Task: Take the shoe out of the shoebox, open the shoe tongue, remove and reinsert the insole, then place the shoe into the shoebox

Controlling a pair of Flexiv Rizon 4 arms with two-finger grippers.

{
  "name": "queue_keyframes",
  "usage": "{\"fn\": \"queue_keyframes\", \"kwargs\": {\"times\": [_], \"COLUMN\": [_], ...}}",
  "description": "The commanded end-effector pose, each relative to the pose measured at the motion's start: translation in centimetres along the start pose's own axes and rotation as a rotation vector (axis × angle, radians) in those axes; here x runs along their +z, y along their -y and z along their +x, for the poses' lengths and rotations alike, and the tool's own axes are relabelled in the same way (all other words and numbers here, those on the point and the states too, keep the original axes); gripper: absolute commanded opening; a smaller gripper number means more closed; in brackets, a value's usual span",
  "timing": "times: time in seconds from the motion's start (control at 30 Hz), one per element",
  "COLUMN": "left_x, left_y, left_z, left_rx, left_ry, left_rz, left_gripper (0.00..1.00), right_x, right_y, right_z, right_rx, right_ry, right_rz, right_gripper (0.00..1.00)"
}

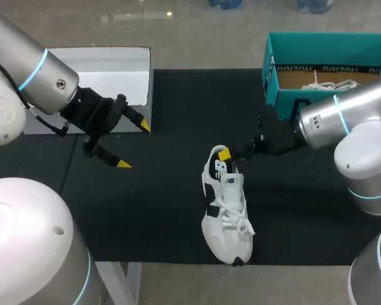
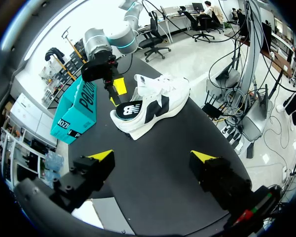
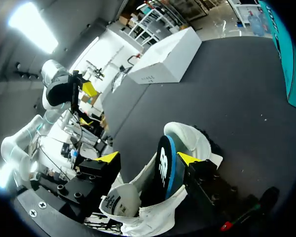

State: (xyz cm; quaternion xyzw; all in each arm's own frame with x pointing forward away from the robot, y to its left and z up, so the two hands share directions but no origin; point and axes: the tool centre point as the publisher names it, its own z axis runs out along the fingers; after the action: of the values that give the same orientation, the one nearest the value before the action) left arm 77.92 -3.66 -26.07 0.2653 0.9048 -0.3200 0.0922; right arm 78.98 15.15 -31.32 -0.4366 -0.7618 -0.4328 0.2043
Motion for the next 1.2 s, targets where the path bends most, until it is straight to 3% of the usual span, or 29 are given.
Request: {"fn": "queue_keyframes", "kwargs": {"times": [0.03,0.1,0.2,0.43,0.53,0.9,1.0,1.2], "left_x": [0.0,0.0,0.0,0.0,0.0,0.0,0.0,0.0], "left_y": [0.0,0.0,0.0,0.0,0.0,0.0,0.0,0.0], "left_z": [0.0,0.0,0.0,0.0,0.0,0.0,0.0,0.0], "left_rx": [0.000,0.000,0.000,0.000,0.000,0.000,0.000,0.000], "left_ry": [-0.002,-0.002,-0.002,-0.002,-0.002,-0.002,-0.002,-0.002], "left_rz": [-0.003,-0.003,-0.003,-0.003,-0.003,-0.003,-0.003,-0.003], "left_gripper": [1.00,1.00,1.00,1.00,1.00,1.00,1.00,1.00], "right_x": [-2.9,-4.0,-4.9,-3.6,-3.5,-3.5,-3.3,-2.2], "right_y": [-1.3,-1.7,-2.0,-1.1,-1.2,-1.2,-1.7,-1.9], "right_z": [1.1,1.2,1.5,1.8,2.6,2.6,3.2,3.7], "right_rx": [0.055,0.124,0.211,0.425,0.371,0.371,0.447,0.485], "right_ry": [0.162,0.206,0.270,0.497,0.372,0.372,0.516,0.574], "right_rz": [0.036,0.014,0.045,0.197,0.191,0.191,0.251,0.258], "right_gripper": [1.00,1.00,1.00,1.00,1.00,1.00,1.00,1.00]}}
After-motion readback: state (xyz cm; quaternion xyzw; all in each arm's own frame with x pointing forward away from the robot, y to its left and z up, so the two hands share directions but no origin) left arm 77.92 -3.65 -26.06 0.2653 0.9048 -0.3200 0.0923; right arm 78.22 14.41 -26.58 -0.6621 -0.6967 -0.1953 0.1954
